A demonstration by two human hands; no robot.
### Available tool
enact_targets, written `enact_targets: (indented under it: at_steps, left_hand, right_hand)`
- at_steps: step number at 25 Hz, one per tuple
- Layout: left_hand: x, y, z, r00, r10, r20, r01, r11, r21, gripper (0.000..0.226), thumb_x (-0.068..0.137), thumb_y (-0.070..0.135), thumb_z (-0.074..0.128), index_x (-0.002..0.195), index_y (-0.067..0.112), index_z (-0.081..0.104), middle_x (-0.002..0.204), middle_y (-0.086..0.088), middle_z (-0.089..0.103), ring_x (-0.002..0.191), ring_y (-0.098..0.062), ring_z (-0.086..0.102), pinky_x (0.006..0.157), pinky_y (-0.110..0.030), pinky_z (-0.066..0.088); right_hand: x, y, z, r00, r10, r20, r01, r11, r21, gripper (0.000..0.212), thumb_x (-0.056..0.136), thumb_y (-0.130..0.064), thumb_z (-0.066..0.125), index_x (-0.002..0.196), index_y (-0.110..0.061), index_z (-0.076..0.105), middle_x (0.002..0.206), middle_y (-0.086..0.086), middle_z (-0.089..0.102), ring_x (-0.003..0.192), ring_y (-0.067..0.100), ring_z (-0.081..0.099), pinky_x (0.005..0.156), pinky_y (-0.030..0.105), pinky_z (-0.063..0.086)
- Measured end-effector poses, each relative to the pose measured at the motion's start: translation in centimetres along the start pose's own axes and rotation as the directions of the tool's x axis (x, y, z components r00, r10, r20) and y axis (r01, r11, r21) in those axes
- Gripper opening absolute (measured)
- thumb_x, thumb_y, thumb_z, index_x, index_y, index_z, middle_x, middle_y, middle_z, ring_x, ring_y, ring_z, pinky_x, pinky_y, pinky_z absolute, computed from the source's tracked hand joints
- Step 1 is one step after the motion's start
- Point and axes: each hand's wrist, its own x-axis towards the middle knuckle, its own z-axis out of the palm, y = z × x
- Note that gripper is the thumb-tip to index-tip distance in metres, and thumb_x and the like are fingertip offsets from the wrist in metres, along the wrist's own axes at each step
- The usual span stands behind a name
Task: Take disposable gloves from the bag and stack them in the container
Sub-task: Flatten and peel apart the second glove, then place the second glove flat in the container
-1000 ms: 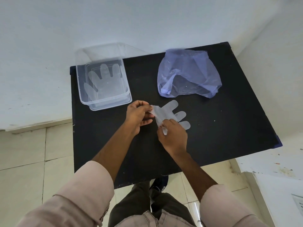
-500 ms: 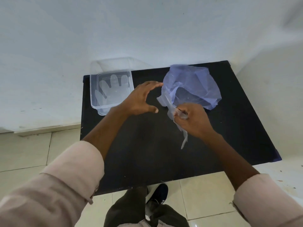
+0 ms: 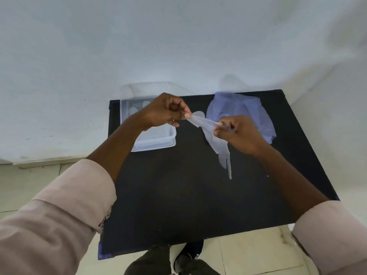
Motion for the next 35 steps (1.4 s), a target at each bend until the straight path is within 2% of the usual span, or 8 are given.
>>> enact_targets:
  at_steps: [3, 8, 13, 16, 23, 30, 33, 35]
  left_hand:
    - [-0.8, -0.7, -3.2, 0.998, 0.018, -0.062, -0.027, 0.988, -0.155, 0.008, 0.088, 0.009, 0.069, 0.095, 0.007, 0.067, 0.111, -0.014, 0.073, 0.099, -0.019, 0.071, 0.077, -0.035, 0.061]
    - [-1.3, -1.7, -8.3, 0.973, 0.138, -0.184, -0.141, 0.990, -0.005, 0.038, 0.075, 0.002, 0.080, 0.110, 0.009, 0.068, 0.104, 0.004, 0.072, 0.089, -0.001, 0.070, 0.077, -0.018, 0.055]
    - [-0.2, -2.9, -10.9, 0.946, 0.059, -0.318, -0.116, 0.980, -0.163, 0.014, 0.084, 0.009, 0.074, 0.098, 0.008, 0.076, 0.082, 0.004, 0.077, 0.080, -0.011, 0.071, 0.072, -0.031, 0.062]
    - [0.1, -3.2, -12.1, 0.948, 0.029, -0.316, -0.091, 0.979, -0.184, 0.018, 0.089, 0.012, 0.069, 0.103, 0.002, 0.074, 0.092, -0.013, 0.074, 0.089, -0.014, 0.070, 0.074, -0.032, 0.062]
    - [2.6, -2.2, -16.4, 0.879, -0.092, -0.468, -0.067, 0.948, -0.311, 0.021, 0.089, 0.002, 0.054, 0.077, 0.014, 0.066, 0.090, -0.010, 0.073, 0.081, -0.019, 0.072, 0.073, -0.038, 0.060]
    - [2.2, -1.0, -19.3, 0.696, 0.099, -0.711, -0.234, 0.968, -0.093, 0.024, 0.078, 0.008, 0.055, 0.083, -0.015, 0.063, 0.097, -0.013, 0.076, 0.085, -0.020, 0.071, 0.069, -0.035, 0.061]
    - [1.3, -4.9, -16.8, 0.730, 0.180, -0.660, -0.102, 0.983, 0.155, 0.022, 0.077, 0.013, 0.059, 0.079, -0.006, 0.070, 0.090, -0.006, 0.077, 0.080, -0.011, 0.071, 0.074, -0.034, 0.060]
    - [0.8, -8.5, -14.3, 0.810, 0.191, -0.554, -0.003, 0.947, 0.322, 0.019, 0.077, 0.018, 0.059, 0.074, 0.003, 0.071, 0.084, -0.008, 0.077, 0.080, -0.020, 0.072, 0.076, -0.039, 0.057]
  right_hand:
    - [3.4, -2.7, 0.4, 1.000, -0.001, -0.015, 0.003, 0.991, 0.133, 0.021, 0.088, -0.020, 0.066, 0.078, -0.001, 0.067, 0.065, 0.016, 0.064, 0.054, 0.025, 0.059, 0.054, 0.033, 0.049]
    - [8.7, -7.3, 0.8, 0.999, -0.003, 0.043, -0.013, 0.931, 0.364, 0.015, 0.082, -0.005, 0.069, 0.067, -0.007, 0.065, 0.055, -0.010, 0.063, 0.057, 0.003, 0.061, 0.051, 0.024, 0.053]
    - [11.7, -9.6, 0.8, 0.995, -0.026, 0.094, -0.007, 0.940, 0.340, 0.016, 0.081, -0.003, 0.068, 0.066, -0.008, 0.064, 0.050, -0.015, 0.062, 0.055, -0.001, 0.059, 0.049, 0.020, 0.051]
    - [13.4, -10.0, 1.0, 0.994, 0.017, 0.112, -0.054, 0.940, 0.337, 0.015, 0.079, -0.007, 0.069, 0.068, -0.002, 0.061, 0.066, -0.001, 0.068, 0.057, 0.008, 0.058, 0.051, 0.027, 0.052]
    - [21.9, -14.8, 2.6, 0.981, 0.196, -0.010, -0.184, 0.936, 0.300, 0.009, 0.083, -0.008, 0.060, 0.076, -0.013, 0.061, 0.084, 0.007, 0.068, 0.069, 0.020, 0.069, 0.049, 0.030, 0.058]
    - [24.3, -17.2, 4.8, 0.915, -0.079, -0.395, 0.217, 0.923, 0.319, 0.010, 0.079, -0.013, 0.054, 0.075, -0.005, 0.056, 0.076, 0.016, 0.067, 0.072, 0.028, 0.064, 0.067, 0.036, 0.058]
    - [22.7, -13.8, 8.5, 0.929, -0.157, -0.336, 0.226, 0.958, 0.175, 0.014, 0.084, -0.012, 0.057, 0.072, -0.011, 0.051, 0.062, 0.001, 0.054, 0.055, 0.009, 0.049, 0.055, 0.010, 0.035]
    - [21.6, -10.4, 11.7, 0.968, -0.162, -0.189, 0.176, 0.982, 0.062, 0.017, 0.087, -0.010, 0.056, 0.072, -0.012, 0.049, 0.063, 0.001, 0.053, 0.054, 0.009, 0.046, 0.053, 0.015, 0.031]
